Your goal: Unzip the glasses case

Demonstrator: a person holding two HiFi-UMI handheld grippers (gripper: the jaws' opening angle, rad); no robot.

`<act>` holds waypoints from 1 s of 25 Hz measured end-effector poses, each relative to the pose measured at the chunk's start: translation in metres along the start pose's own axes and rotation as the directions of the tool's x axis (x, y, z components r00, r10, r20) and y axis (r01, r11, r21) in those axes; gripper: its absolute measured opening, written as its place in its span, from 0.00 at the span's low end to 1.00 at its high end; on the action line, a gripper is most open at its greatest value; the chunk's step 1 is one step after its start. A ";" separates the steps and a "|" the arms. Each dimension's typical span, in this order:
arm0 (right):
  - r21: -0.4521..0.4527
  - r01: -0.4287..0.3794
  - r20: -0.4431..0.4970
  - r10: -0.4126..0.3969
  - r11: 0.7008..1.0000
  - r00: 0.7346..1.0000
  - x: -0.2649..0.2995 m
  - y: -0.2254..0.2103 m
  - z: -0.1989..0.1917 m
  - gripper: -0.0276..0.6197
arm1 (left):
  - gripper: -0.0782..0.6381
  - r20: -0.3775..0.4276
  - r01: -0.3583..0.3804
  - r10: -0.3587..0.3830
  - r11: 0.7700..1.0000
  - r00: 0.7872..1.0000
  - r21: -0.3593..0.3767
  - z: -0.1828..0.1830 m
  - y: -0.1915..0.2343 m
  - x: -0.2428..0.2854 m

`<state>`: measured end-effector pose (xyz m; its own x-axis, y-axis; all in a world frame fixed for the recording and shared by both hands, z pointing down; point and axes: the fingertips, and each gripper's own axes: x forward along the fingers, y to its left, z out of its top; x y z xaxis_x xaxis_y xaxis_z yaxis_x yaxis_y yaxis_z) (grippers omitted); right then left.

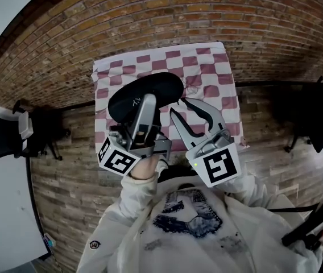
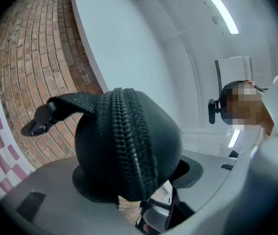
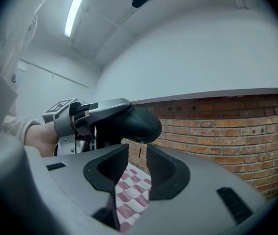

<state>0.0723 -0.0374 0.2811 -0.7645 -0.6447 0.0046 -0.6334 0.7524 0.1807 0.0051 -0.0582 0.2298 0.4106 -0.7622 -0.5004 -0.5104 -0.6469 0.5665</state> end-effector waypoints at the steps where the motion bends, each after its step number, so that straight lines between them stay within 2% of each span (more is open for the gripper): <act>1: 0.003 0.001 -0.002 -0.001 1.000 1.000 0.001 0.000 -0.001 0.23 | 0.50 0.000 -0.001 0.001 1.000 1.000 0.001 -0.001 0.000 0.000; 4: 0.013 0.011 -0.005 -0.011 1.000 1.000 0.002 -0.001 -0.005 0.22 | 0.50 -0.001 -0.006 0.006 1.000 1.000 -0.001 -0.004 0.003 -0.001; 8: 0.022 0.010 -0.018 -0.010 1.000 1.000 0.003 -0.002 -0.010 0.16 | 0.50 -0.009 -0.013 0.013 1.000 1.000 0.005 -0.007 0.006 -0.001; 15: 0.036 0.006 -0.022 -0.005 0.999 1.000 0.007 -0.001 -0.013 0.13 | 0.50 -0.018 -0.021 0.021 1.000 1.000 0.004 -0.008 0.010 -0.002; 25: 0.036 0.038 -0.032 -0.037 0.999 0.999 0.032 0.010 -0.010 0.07 | 0.50 -0.033 -0.004 0.003 1.000 0.999 -0.014 0.013 0.032 -0.009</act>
<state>0.0427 -0.0522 0.2931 -0.7365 -0.6758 0.0290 -0.6658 0.7318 0.1453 -0.0249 -0.0714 0.2436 0.4339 -0.7646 -0.4765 -0.5010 -0.6444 0.5777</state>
